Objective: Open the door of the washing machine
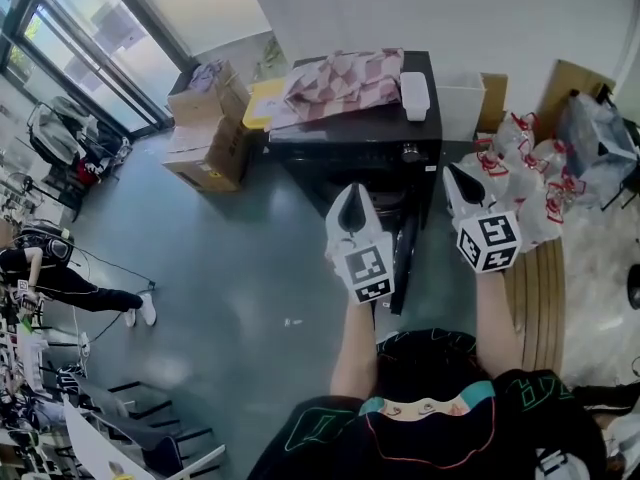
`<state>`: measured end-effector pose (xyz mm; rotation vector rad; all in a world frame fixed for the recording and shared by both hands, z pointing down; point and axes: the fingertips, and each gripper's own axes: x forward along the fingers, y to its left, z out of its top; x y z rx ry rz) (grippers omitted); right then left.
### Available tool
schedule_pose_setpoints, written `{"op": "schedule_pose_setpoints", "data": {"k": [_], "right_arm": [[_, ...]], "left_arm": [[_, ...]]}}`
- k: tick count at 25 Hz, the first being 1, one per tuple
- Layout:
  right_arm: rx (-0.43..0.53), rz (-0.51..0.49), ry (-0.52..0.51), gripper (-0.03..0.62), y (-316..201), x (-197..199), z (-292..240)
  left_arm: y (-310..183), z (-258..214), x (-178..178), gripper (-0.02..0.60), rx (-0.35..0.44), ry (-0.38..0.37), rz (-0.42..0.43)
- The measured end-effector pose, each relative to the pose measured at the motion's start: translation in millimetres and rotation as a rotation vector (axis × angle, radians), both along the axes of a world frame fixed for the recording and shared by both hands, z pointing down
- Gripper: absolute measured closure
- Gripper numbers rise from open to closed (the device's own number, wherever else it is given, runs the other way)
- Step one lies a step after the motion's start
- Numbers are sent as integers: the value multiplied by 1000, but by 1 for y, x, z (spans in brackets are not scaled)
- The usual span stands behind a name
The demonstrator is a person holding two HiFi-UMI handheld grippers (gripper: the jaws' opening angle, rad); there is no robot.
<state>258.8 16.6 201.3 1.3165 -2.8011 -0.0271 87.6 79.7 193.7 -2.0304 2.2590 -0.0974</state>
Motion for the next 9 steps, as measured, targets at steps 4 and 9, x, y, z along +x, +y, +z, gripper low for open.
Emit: {"op": "schedule_pose_setpoints", "data": {"k": [4, 9], "right_arm": [[28, -6, 2, 591, -5, -5, -7], [51, -15, 8, 591, -5, -11, -16]], "left_arm": [[-8, 0, -2, 571, 2, 7, 23], [-12, -2, -8, 571, 0, 7, 24]]}}
